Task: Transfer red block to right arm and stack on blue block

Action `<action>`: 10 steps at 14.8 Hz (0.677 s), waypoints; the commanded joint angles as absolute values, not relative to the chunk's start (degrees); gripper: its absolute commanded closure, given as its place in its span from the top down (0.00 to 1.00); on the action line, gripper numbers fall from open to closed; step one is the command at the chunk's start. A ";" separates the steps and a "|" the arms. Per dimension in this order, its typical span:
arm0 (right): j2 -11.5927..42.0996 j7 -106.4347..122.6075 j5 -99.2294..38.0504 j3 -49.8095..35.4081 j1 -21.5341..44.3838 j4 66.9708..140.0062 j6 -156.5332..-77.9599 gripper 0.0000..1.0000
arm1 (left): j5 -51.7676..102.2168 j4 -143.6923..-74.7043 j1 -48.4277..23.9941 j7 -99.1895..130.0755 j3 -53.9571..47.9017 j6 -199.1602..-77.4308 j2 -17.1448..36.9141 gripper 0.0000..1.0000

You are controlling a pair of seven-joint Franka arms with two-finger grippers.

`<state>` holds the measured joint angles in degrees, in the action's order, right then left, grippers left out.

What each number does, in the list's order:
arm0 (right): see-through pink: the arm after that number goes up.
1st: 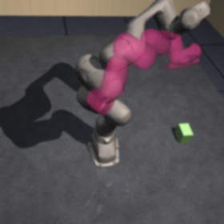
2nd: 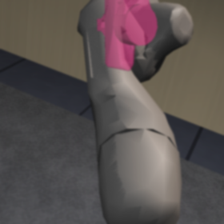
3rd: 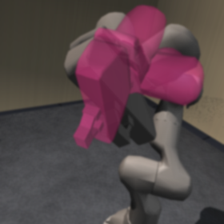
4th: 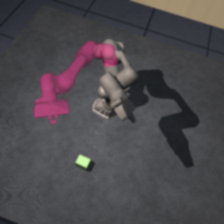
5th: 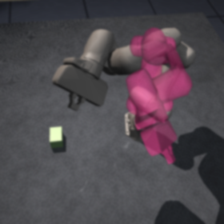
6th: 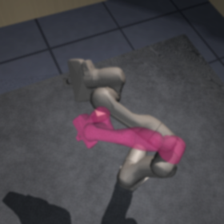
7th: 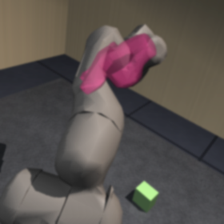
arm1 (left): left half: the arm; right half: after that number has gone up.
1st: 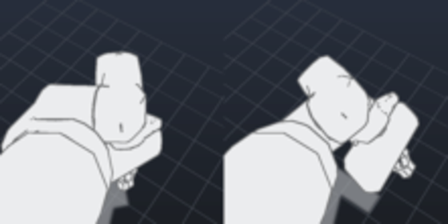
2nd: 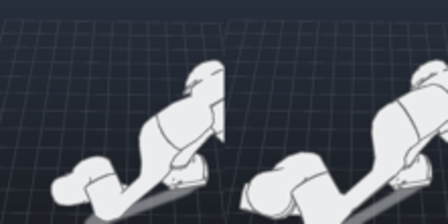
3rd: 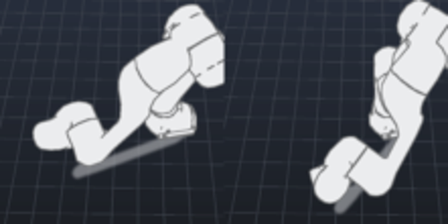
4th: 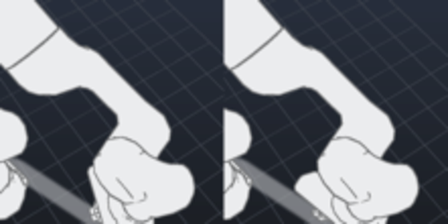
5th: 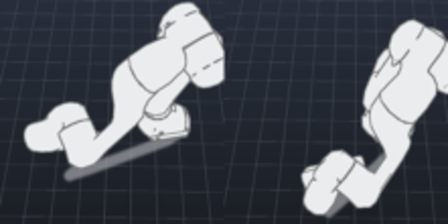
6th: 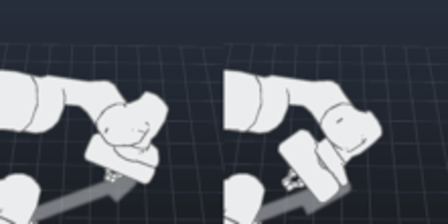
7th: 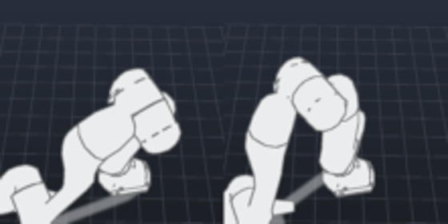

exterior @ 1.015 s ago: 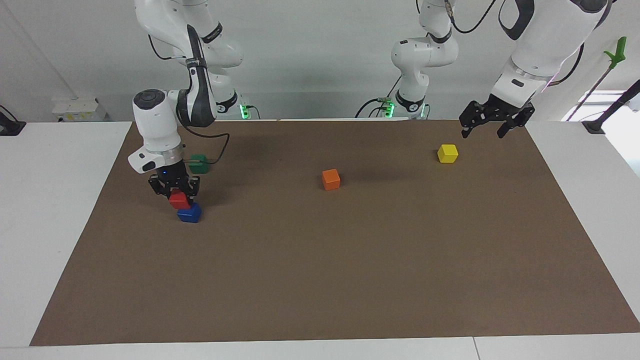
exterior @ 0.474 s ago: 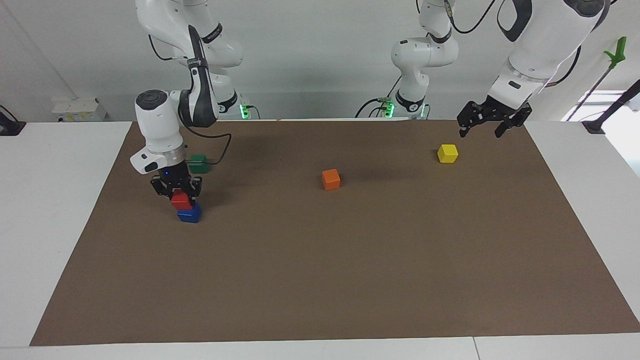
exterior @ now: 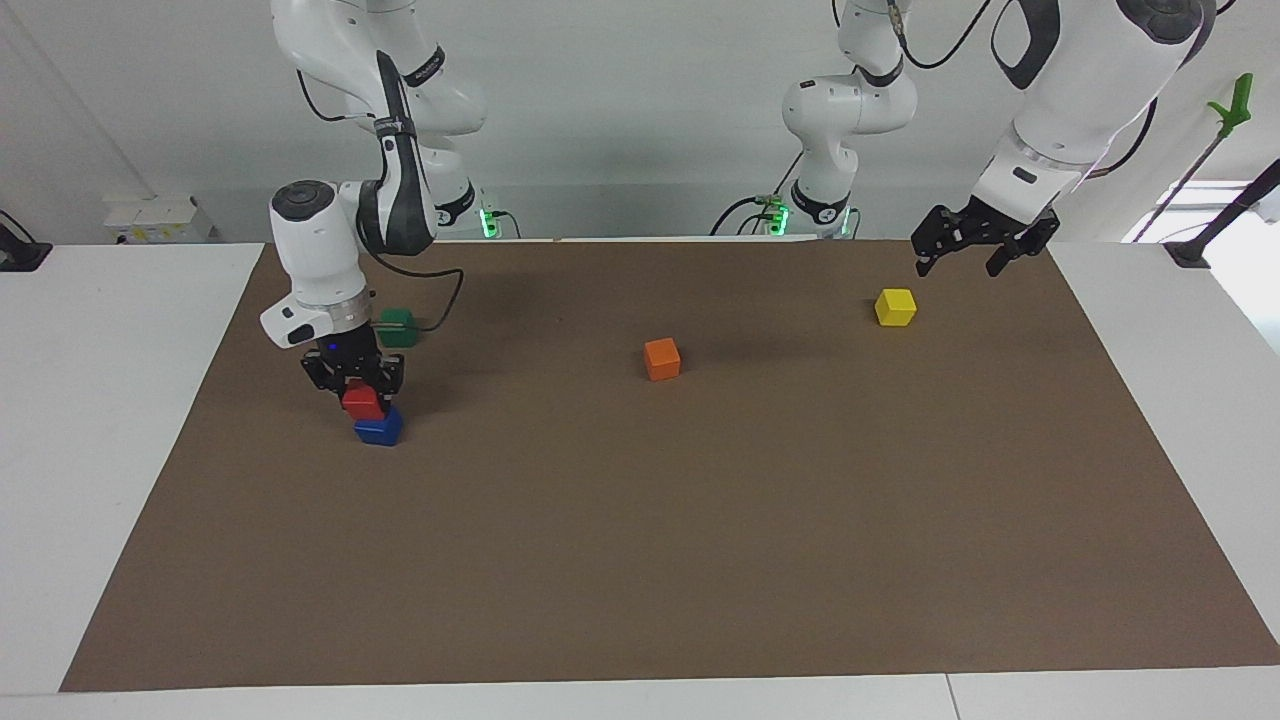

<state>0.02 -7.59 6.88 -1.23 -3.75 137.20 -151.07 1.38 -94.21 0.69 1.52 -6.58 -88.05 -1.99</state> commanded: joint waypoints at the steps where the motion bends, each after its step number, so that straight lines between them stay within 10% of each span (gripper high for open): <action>1: 0.61 -9.32 8.17 -1.49 -4.13 137.02 -151.96 1.00 | 0.00 -95.71 0.44 2.37 -5.98 -87.97 -3.43 1.00; 7: 0.70 -8.00 8.26 -1.49 -3.96 133.96 -150.04 1.00 | 0.00 -95.71 0.44 2.29 -5.98 -87.80 -3.43 1.00; 10: 0.44 -5.02 8.17 -1.58 -4.13 124.67 -135.85 1.00 | 0.00 -95.71 0.44 2.29 -5.98 -87.80 -3.43 1.00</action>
